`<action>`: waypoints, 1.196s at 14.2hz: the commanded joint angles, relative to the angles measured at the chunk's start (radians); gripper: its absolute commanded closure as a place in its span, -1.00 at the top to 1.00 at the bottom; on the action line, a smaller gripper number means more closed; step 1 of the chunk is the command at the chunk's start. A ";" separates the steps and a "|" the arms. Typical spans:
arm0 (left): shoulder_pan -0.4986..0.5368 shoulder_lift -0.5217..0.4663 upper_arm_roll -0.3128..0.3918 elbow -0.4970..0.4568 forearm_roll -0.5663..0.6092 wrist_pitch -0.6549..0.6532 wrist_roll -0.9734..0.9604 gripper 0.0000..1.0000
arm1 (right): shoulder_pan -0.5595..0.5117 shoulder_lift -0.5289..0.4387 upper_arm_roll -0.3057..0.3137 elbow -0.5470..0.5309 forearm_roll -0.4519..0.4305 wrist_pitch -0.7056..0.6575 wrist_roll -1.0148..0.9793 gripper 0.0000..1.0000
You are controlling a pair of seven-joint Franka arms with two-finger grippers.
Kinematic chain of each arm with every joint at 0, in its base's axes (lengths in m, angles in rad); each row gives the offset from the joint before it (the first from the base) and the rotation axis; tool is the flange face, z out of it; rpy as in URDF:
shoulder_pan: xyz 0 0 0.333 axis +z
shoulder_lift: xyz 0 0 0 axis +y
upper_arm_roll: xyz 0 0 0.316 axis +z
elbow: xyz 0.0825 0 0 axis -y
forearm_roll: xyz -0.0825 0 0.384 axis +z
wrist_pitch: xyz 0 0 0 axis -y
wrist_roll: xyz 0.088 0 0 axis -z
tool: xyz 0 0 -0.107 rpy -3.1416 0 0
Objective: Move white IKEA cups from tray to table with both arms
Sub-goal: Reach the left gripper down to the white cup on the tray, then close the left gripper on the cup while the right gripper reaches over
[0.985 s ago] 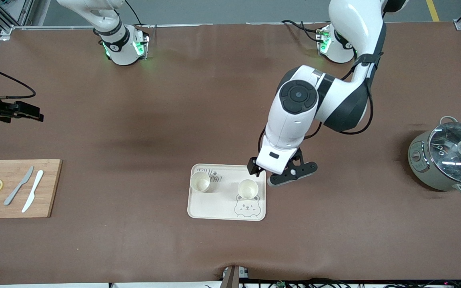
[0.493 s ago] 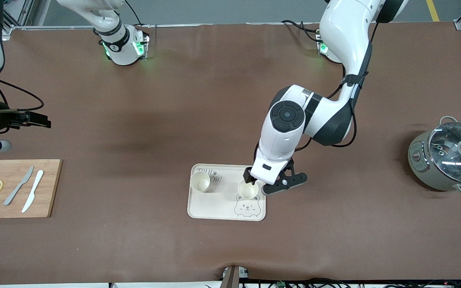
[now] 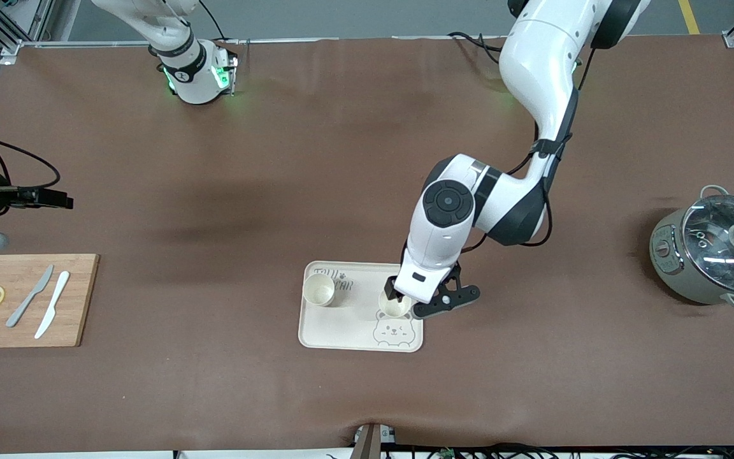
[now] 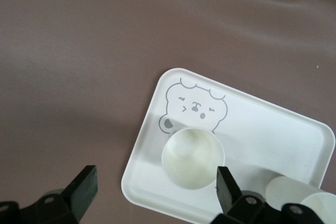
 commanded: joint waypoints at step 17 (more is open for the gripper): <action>-0.007 0.143 0.006 0.024 -0.018 0.168 -0.006 1.00 | 0.075 0.115 0.018 0.019 0.201 0.050 0.443 1.00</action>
